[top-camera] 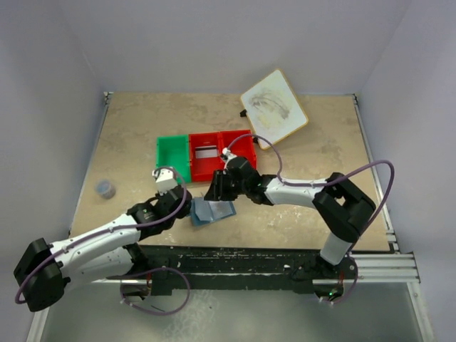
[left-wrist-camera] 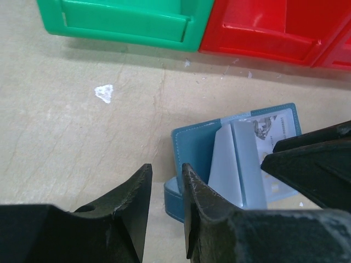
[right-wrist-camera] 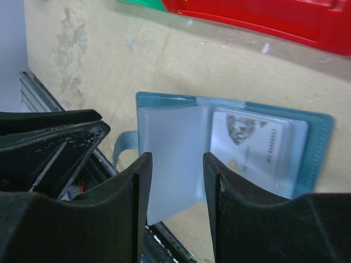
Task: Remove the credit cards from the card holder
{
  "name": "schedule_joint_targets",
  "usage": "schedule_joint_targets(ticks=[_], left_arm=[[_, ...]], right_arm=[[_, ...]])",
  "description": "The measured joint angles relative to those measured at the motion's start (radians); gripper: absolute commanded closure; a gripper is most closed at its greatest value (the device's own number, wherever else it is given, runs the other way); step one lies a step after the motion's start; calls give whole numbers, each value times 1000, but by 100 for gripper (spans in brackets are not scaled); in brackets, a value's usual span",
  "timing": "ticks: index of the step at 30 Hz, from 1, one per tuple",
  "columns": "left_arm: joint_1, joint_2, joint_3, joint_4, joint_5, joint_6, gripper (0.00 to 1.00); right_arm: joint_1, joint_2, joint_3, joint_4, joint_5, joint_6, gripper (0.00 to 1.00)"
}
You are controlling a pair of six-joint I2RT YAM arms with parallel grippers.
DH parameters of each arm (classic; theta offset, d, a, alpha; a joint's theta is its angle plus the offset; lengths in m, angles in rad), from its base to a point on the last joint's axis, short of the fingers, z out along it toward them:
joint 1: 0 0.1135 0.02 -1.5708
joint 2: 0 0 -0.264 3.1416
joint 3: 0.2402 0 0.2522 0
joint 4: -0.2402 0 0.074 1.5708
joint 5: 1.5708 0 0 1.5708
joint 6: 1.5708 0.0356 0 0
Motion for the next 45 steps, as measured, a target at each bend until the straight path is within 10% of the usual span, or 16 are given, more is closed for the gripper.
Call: schedule_joint_targets(ticks=[13, 28, 45], left_arm=[[0, -243, 50, -113, -108, -45, 69], [0, 62, -2, 234, 178, -142, 86], [1, 153, -163, 357, 130, -314, 98]], right_arm=[[73, 227, 180, -56, -5, -43, 68], [85, 174, 116, -58, 27, 5, 70], [85, 113, 93, -71, 64, 47, 71]])
